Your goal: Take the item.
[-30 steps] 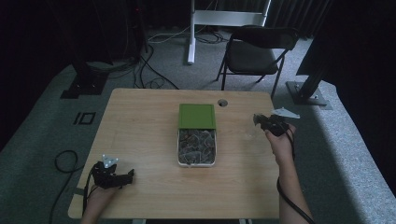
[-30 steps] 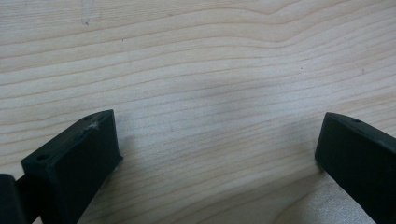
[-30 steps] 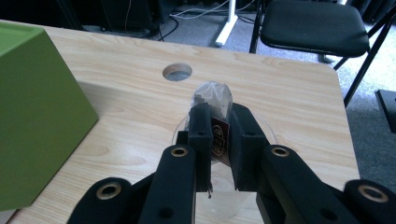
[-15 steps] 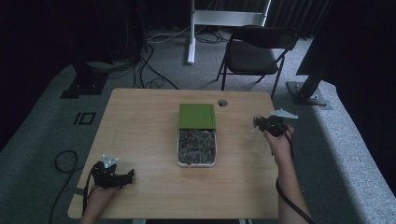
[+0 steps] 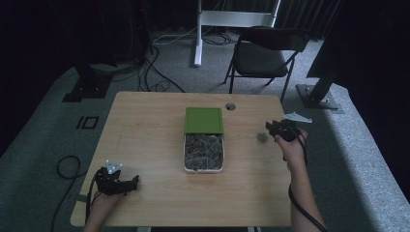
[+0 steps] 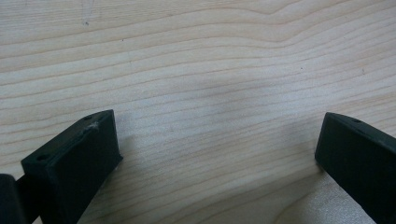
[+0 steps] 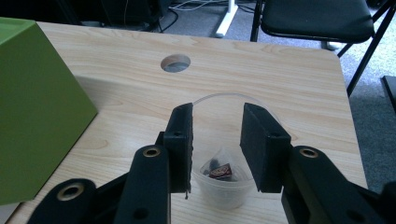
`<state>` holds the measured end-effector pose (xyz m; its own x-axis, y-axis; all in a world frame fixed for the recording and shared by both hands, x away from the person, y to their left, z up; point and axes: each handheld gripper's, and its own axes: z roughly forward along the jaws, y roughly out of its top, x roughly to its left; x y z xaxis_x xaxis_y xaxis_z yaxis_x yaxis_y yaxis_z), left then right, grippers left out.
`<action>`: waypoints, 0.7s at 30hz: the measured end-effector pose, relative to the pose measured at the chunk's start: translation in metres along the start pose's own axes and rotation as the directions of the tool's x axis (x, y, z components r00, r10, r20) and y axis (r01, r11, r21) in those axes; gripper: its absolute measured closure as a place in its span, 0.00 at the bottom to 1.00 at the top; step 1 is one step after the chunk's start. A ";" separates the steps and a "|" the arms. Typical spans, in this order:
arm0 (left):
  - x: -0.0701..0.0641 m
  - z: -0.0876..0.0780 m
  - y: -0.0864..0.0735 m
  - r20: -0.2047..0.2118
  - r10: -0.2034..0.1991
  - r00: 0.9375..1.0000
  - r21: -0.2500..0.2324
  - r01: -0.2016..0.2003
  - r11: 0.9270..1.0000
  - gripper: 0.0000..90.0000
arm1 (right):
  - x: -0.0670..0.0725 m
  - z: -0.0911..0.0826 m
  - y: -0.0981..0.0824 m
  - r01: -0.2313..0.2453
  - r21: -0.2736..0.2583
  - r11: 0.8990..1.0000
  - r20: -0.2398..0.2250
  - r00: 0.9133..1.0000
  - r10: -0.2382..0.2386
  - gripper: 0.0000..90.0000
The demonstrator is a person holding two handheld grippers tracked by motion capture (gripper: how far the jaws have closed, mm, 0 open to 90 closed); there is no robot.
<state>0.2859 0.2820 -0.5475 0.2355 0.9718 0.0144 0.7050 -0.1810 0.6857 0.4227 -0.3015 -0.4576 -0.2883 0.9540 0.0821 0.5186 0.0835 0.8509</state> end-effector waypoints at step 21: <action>0.000 0.000 0.000 0.000 0.000 1.000 0.000 0.000 1.000 0.00 | 0.007 -0.024 0.000 0.027 -0.055 0.998 -0.041 0.999 -0.029 0.44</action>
<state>0.2859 0.2820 -0.5476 0.2354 0.9718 0.0143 0.7048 -0.1808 0.6859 0.4016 -0.3015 -0.4444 -0.3357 0.9387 0.0786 0.4661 0.0930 0.8798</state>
